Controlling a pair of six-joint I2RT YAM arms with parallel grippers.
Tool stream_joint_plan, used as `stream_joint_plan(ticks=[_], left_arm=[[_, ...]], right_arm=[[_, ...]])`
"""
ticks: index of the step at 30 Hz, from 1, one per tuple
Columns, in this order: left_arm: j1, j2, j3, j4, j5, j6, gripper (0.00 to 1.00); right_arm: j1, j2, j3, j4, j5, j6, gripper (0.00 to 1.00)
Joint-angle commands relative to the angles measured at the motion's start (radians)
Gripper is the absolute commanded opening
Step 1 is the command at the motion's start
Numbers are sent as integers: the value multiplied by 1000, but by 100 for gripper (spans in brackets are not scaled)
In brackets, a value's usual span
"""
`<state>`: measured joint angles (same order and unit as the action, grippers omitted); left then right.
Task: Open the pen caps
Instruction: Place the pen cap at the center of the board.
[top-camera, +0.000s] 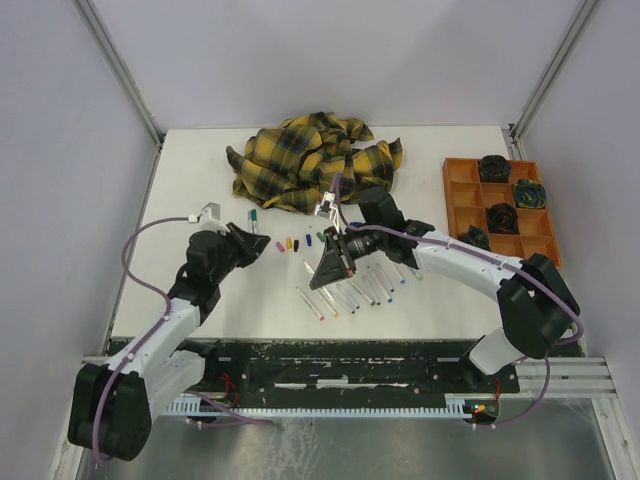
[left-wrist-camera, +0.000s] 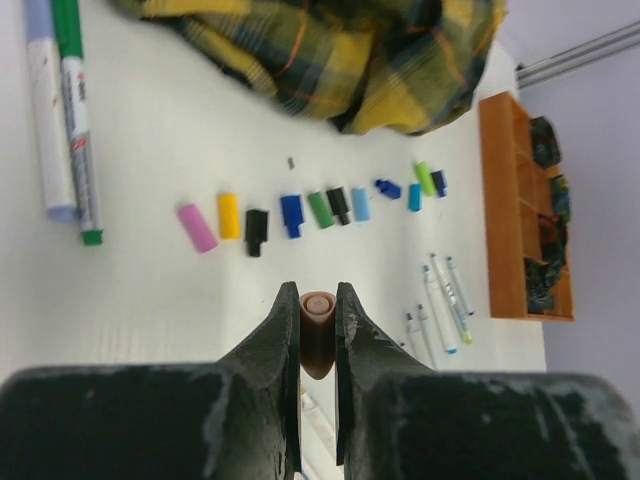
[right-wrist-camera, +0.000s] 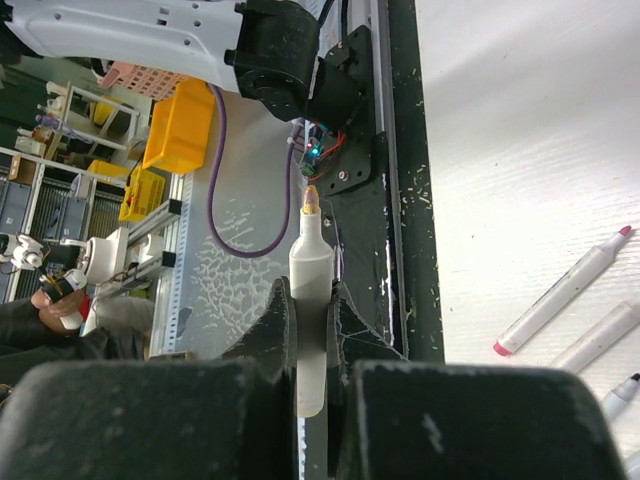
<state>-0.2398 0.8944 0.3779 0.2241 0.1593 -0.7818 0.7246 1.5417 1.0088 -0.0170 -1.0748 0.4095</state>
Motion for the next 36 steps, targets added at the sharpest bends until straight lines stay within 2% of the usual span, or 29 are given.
stream_joint_plan(ticks=[1,9,17,21,29,36], left_arm=[[4,78,46,-25,0,-35,3],[3,272,164,-122,-36,13,3],[-62,472,319,-339,-298,9,3],[-107,547,371,-391,-391,-11,3],[-155,670,476,-488,-475,-32,5],[-182,773,537,-519,-464,-16,12]], right_arm=[[3,10,58,-27,10,-46,0],[3,20,81,-77,14,-78,0],[2,23,91,-100,19,-96,0],[2,26,92,-104,20,-98,0],[3,22,93,-107,21,-101,0],[3,20,94,-110,23,-102,0]])
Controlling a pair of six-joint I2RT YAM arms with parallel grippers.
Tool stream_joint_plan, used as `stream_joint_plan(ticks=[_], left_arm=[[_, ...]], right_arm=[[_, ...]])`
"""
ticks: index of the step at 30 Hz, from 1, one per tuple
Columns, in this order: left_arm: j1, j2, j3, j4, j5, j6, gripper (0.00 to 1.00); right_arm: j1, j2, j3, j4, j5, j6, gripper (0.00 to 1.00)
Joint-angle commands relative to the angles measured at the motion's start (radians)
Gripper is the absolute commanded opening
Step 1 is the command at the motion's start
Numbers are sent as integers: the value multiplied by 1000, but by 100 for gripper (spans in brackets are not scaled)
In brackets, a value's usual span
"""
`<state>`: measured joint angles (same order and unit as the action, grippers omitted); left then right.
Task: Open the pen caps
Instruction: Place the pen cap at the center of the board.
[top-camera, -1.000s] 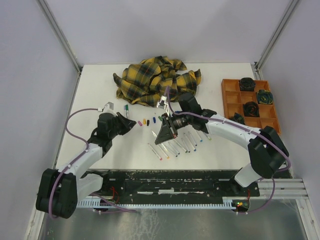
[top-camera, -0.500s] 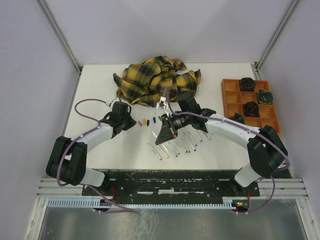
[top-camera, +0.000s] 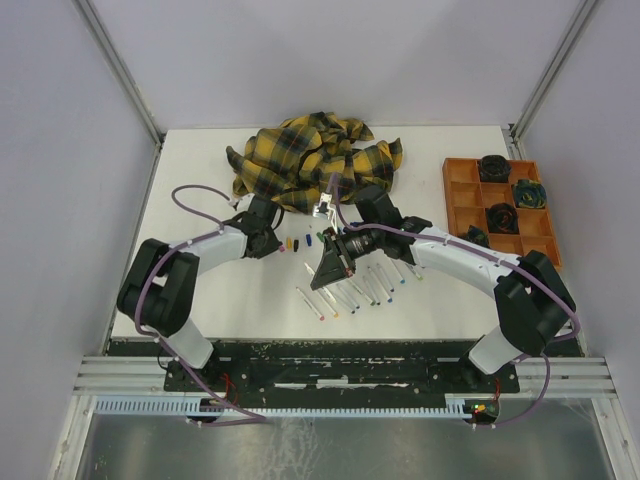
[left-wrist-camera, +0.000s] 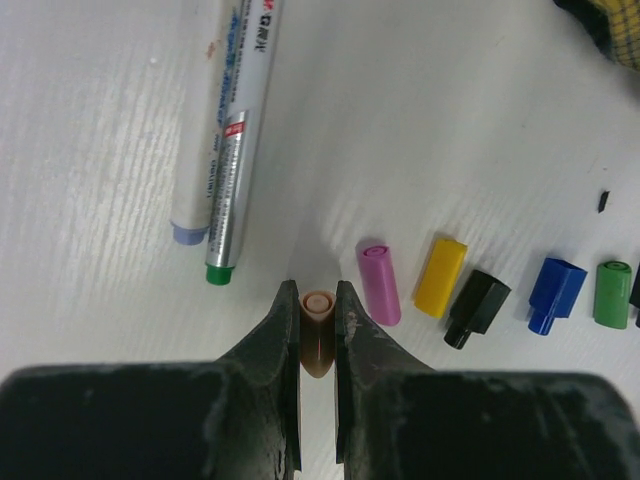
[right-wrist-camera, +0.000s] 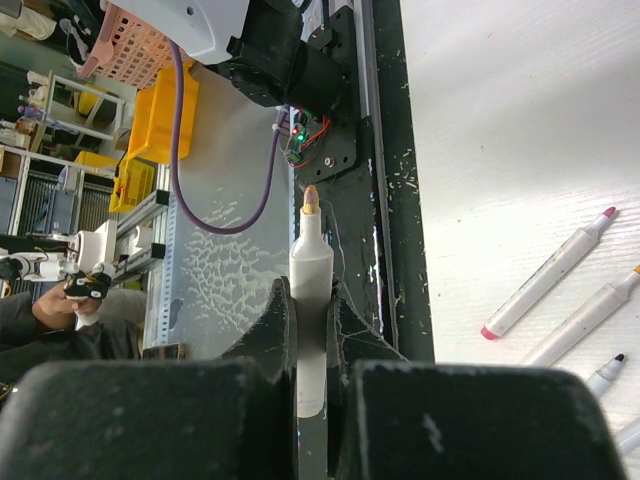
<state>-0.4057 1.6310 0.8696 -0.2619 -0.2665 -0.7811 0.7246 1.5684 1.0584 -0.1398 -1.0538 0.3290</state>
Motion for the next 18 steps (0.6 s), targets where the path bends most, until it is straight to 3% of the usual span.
stream_joint_plan(ticks=[1,7,18], left_arm=[[-20,41,49,-33,-38,-17,13],[-24,46,50,-37,-39,-17,27],[-23,-24,68,-61,-18,-28,31]], right_arm=[[3,-6,46,13,2,-22,0],[3,-6,45,11,5,-24,0],[20,-3,46,-30,45,-61,0]])
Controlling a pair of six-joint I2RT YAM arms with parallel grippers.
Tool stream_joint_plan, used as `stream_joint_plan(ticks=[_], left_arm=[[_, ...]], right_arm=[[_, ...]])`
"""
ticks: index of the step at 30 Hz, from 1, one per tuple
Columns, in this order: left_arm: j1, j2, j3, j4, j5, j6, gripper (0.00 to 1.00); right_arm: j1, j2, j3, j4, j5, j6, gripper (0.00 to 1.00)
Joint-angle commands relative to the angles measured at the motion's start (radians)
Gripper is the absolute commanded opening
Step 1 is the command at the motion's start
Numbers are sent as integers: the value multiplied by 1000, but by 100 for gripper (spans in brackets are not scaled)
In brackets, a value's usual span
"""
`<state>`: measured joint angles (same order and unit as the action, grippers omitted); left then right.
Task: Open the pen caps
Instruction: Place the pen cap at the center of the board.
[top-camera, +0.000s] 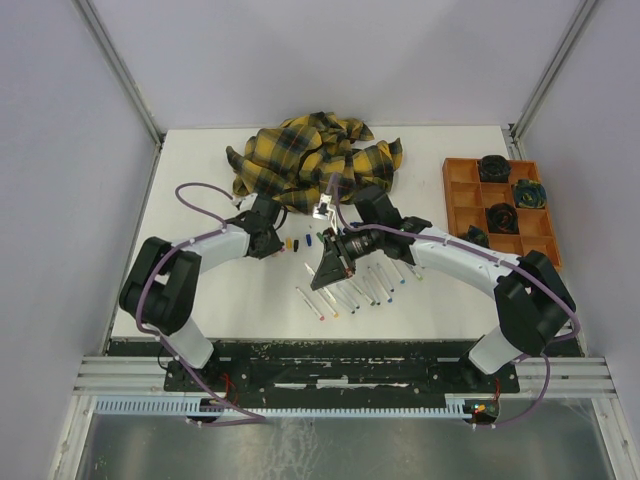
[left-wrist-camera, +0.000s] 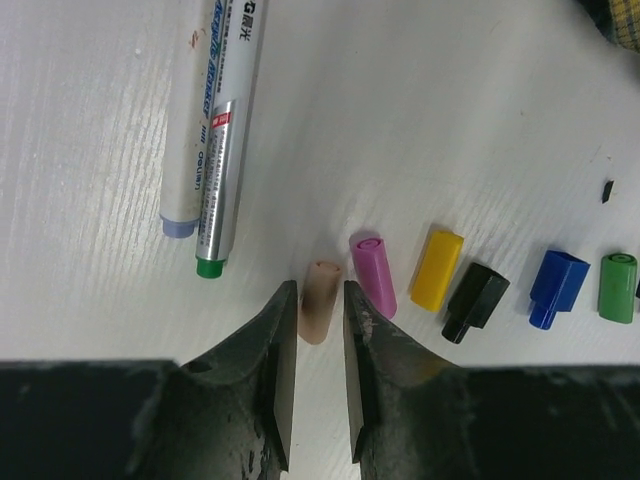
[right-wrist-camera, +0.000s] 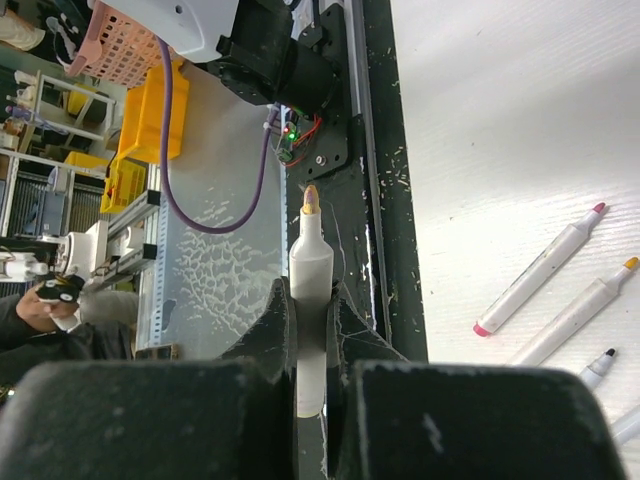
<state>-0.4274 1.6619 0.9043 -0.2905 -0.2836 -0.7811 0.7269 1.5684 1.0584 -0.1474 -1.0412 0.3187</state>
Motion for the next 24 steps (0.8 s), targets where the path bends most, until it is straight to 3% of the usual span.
stream_joint_plan(ticks=[1,10,16,20,24], left_arm=[[-2,-80,32,-33,4,-33,31],[-1,-415,-25,-43,-71,-20,31],[0,-723,-244,78,-92,42,31],[0,-927,-382,106,-86,45,32],[0,-1098,-454,90,-76,36,40]], right_arm=[[27,-5,51,-42,49,-70,0],[93,26,54,-90,151,-113,1],[171,104,102,-140,263,-100,0],[221,158,124,-136,413,2,0],[300,236,199,-201,635,125,0]])
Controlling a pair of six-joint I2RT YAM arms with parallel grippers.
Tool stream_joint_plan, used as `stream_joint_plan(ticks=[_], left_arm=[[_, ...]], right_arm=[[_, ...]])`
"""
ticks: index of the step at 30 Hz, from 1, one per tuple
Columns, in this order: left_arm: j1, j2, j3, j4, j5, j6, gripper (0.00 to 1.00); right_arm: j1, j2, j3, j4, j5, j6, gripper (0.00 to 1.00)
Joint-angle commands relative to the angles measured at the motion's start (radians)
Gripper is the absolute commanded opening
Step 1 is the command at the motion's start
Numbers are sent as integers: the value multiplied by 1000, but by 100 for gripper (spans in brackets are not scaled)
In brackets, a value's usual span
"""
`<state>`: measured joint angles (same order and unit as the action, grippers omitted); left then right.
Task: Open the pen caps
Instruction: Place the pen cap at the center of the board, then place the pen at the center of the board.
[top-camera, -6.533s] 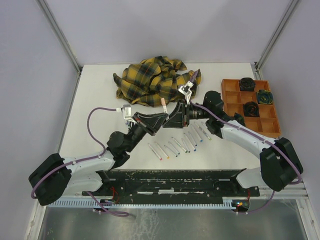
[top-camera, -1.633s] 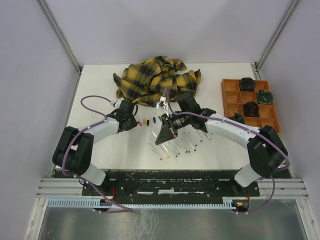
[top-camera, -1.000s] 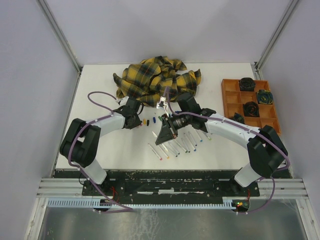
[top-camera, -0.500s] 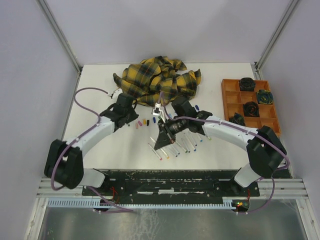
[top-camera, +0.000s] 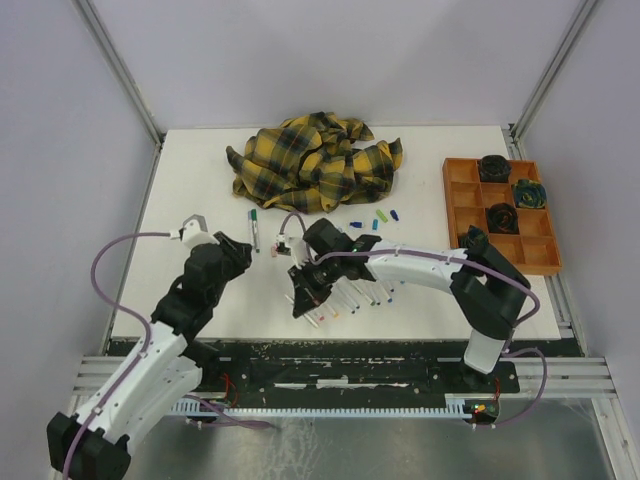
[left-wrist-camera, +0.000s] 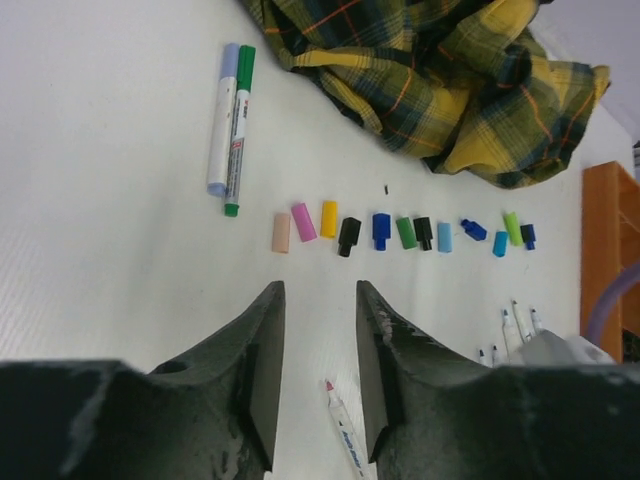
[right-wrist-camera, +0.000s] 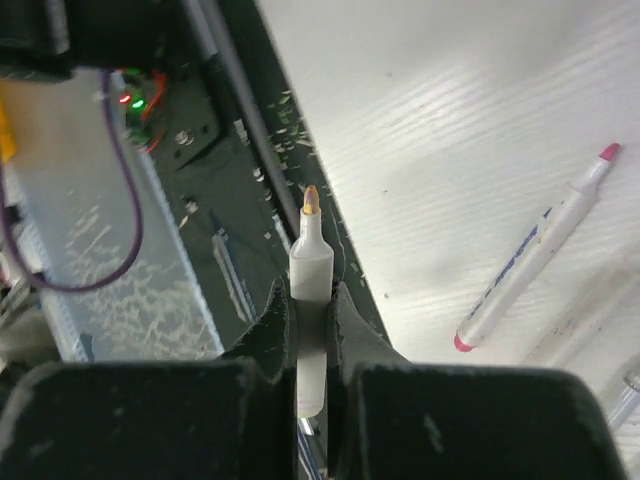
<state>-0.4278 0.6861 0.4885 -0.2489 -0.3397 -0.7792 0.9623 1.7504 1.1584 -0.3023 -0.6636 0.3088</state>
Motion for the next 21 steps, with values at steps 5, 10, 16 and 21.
stream_joint_plan(ticks=[5,10,16,21], left_arm=[[1,-248,-44,-6,-37,44,45],[1,-271,-44,-24,-34,53,45],[1,-268,-54,-21,-19,48,45],[0,-283,-67,-20,-13,41,45]], right_arm=[[165,153,253,-237,613,240,0],[183,202,273,-254,668,262,1],[195,250,311,-288,732,256,5],[194,272,317,-297,753,259,17]])
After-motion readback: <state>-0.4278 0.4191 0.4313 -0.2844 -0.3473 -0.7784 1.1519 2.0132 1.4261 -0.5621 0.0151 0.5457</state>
